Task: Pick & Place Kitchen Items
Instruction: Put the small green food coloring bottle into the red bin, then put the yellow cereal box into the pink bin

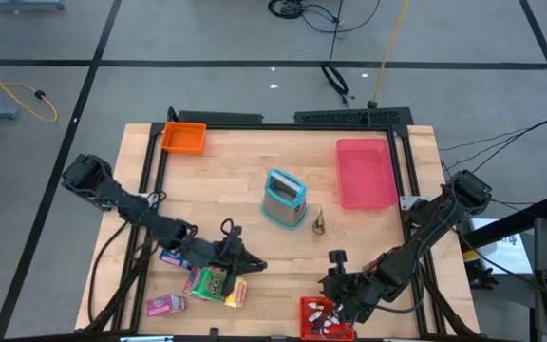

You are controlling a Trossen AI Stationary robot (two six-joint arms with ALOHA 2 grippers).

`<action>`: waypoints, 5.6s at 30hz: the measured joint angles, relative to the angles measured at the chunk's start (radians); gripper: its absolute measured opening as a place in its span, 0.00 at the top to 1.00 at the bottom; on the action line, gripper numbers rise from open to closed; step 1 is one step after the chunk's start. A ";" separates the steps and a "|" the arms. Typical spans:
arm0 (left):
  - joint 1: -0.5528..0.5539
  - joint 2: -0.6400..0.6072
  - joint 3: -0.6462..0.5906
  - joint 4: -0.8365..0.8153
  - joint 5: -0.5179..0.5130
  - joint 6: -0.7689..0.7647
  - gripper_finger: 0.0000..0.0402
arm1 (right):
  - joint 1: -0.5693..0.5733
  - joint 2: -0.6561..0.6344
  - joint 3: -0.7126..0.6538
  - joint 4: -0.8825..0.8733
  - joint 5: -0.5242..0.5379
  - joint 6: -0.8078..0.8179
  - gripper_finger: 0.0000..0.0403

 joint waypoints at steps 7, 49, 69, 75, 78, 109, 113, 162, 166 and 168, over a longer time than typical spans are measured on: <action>-0.036 0.133 0.180 -0.094 -0.001 0.049 0.90 | 0.000 0.000 0.000 -0.001 0.001 -0.001 0.74; -0.006 0.685 0.788 -0.163 0.183 0.144 0.88 | 0.000 0.000 0.000 -0.009 -0.004 0.001 0.74; 0.010 0.721 0.796 -0.152 0.210 0.126 0.84 | 0.000 0.000 0.001 -0.013 -0.004 0.002 0.74; 0.010 0.721 0.796 -0.166 0.206 0.110 0.79 | 0.000 0.000 0.001 -0.014 -0.004 0.002 0.74; 0.010 0.721 0.796 -0.170 0.196 0.114 0.75 | 0.000 0.000 0.001 -0.014 -0.004 0.004 0.74; -0.078 0.507 0.795 -0.680 -0.068 -0.048 0.67 | 0.000 0.000 0.000 0.008 -0.004 0.035 0.74; -0.122 0.464 0.795 -0.783 -0.135 -0.181 0.67 | 0.000 0.000 0.000 0.011 -0.003 0.035 0.74; -0.138 0.289 0.795 -1.422 0.103 -0.794 0.45 | 0.000 0.000 0.000 0.016 -0.003 0.043 0.74; -0.138 0.289 0.790 -1.430 0.103 -0.815 0.42 | 0.000 0.000 0.000 0.015 -0.003 0.043 0.74; -0.139 0.289 0.782 -1.415 0.103 -0.828 0.42 | 0.000 0.000 0.000 0.015 -0.003 0.043 0.74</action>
